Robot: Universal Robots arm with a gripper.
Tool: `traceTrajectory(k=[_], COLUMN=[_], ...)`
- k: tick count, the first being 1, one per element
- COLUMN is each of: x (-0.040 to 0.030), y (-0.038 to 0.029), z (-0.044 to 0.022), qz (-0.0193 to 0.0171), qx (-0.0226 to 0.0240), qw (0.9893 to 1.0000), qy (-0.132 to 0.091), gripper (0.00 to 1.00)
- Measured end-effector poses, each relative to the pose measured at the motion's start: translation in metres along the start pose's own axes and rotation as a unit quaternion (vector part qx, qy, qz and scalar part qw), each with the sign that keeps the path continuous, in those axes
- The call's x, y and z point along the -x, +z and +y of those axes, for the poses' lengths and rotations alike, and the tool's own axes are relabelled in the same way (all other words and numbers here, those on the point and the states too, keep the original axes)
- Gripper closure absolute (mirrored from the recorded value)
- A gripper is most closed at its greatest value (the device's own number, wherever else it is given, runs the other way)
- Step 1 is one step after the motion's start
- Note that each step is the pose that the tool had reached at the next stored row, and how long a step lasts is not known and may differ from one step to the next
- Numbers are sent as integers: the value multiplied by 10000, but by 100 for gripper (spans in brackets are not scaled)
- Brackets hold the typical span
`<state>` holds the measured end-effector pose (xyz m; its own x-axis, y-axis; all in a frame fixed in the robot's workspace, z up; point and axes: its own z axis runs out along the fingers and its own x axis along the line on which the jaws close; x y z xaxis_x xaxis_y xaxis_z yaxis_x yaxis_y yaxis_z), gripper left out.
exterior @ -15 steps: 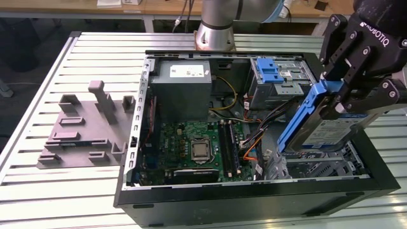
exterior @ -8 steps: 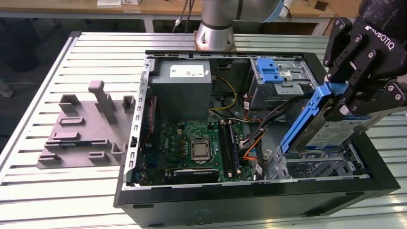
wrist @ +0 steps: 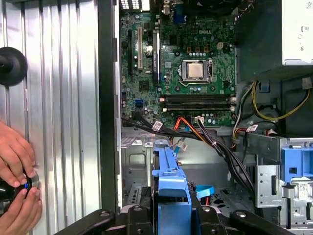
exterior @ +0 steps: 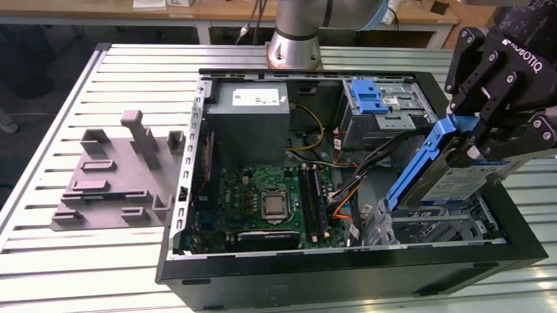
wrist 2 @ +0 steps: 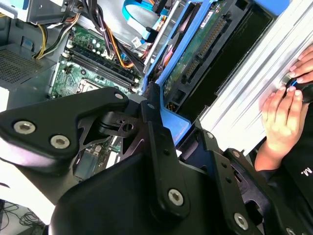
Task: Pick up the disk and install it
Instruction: 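Insert the disk into the insertion slot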
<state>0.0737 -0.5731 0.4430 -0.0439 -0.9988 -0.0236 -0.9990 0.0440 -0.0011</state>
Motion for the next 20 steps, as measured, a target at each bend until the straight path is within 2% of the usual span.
traceTrajectory(k=[20], x=[-2], y=[73], z=[-1], qz=[0], qx=[0], qw=[10000], qy=[-1], gripper=[64])
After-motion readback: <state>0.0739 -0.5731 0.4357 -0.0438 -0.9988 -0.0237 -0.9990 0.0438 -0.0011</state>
